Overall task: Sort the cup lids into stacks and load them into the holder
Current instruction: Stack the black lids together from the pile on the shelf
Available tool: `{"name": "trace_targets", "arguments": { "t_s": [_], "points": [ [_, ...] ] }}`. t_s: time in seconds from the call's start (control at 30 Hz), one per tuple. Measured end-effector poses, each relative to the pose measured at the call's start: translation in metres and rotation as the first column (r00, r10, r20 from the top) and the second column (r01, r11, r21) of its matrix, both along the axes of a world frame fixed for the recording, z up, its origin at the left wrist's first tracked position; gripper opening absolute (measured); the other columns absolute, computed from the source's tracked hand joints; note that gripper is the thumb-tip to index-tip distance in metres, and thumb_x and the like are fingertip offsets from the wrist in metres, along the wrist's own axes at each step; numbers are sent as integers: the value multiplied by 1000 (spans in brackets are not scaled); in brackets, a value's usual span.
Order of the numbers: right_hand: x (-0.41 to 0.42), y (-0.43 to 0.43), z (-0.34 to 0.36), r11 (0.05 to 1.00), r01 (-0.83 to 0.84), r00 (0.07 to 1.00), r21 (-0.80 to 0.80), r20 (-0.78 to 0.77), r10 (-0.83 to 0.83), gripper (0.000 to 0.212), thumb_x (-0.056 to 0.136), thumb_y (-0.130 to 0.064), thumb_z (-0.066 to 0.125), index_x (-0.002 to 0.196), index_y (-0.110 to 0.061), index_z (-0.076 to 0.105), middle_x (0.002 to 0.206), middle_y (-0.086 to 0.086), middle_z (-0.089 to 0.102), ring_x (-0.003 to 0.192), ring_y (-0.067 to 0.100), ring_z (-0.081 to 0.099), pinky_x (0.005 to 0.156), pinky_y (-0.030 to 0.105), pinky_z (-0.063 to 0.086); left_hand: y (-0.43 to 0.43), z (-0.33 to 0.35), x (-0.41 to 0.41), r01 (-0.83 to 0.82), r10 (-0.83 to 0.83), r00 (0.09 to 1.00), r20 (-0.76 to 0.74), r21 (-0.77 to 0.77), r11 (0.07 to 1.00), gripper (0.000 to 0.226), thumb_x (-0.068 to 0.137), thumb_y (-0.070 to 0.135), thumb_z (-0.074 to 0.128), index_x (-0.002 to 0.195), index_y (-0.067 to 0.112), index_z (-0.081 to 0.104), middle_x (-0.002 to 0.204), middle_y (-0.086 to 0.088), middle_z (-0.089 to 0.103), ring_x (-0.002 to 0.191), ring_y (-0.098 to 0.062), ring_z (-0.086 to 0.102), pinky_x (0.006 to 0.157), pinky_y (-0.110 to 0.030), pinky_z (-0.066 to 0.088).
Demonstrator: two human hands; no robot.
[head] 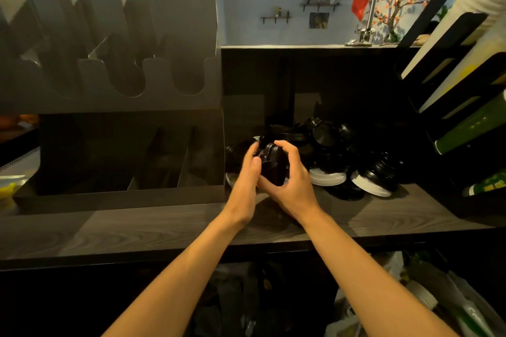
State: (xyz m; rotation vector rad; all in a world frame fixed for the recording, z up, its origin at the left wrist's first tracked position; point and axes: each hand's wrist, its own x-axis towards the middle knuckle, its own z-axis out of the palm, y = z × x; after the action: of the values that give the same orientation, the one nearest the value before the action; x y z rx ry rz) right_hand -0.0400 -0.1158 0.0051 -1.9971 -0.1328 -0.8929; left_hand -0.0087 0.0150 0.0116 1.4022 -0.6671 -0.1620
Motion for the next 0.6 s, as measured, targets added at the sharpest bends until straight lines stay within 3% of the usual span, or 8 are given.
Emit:
{"name": "trace_targets", "arguments": {
  "t_s": [0.13, 0.23, 0.3, 0.43, 0.5, 0.6],
  "points": [
    [0, 1, -1, 994, 53, 992, -95, -108, -64, 91, 70, -68, 73, 147, -42, 32, 146, -13, 47, 133, 14, 46, 106, 38, 46, 2, 5, -1, 53, -88, 950, -299, -123, 991, 45, 107, 46, 33, 134, 23, 61, 133, -5, 67, 128, -19, 62, 110, -42, 48],
    [2, 1, -2, 989, -86, 982, -116, -175, 65, 92, 77, -64, 66, 155, -43, 22, 155, -18, 30, 142, 10, 32, 114, 40, 37, 3, 8, 1, 7, -89, 920, -382, -211, 977, 43, 108, 35, 35, 129, 13, 64, 118, -8, 74, 111, -20, 70, 91, -36, 58],
    [3, 0, -4, 986, -86, 984, -144, -166, 61, 89, 80, -58, 61, 158, -36, 22, 157, -17, 27, 144, 8, 29, 116, 41, 36, 4, 10, 2, -28, -80, 902, -425, -241, 970, 41, 107, 29, 34, 125, 9, 65, 104, -9, 75, 96, -19, 73, 80, -34, 59],
    [4, 4, -3, 965, 126, 991, -231, -14, -133, 88, 75, -71, 63, 146, -23, 45, 139, -9, 51, 127, 8, 49, 103, 36, 50, 6, 12, 3, -66, -81, 885, -458, -295, 953, 46, 104, 31, 34, 132, 8, 62, 121, -18, 69, 112, -30, 65, 97, -43, 50],
    [4, 6, -3, 957, 193, 981, -219, 43, -188, 86, 70, -77, 63, 136, -23, 52, 126, -9, 57, 115, 8, 54, 95, 34, 53, 6, 10, 3, -32, -119, 886, -448, -315, 948, 50, 105, 41, 35, 138, 13, 60, 130, -15, 68, 121, -30, 64, 106, -46, 46],
    [6, 8, -2, 940, 247, 969, -236, 76, -236, 91, 67, -84, 60, 131, -20, 54, 122, -6, 59, 112, 10, 55, 93, 32, 51, 8, 11, 2, 39, -186, 879, -440, -322, 946, 59, 101, 56, 34, 136, 17, 61, 129, -12, 70, 119, -24, 67, 104, -40, 50]
  ]
}}
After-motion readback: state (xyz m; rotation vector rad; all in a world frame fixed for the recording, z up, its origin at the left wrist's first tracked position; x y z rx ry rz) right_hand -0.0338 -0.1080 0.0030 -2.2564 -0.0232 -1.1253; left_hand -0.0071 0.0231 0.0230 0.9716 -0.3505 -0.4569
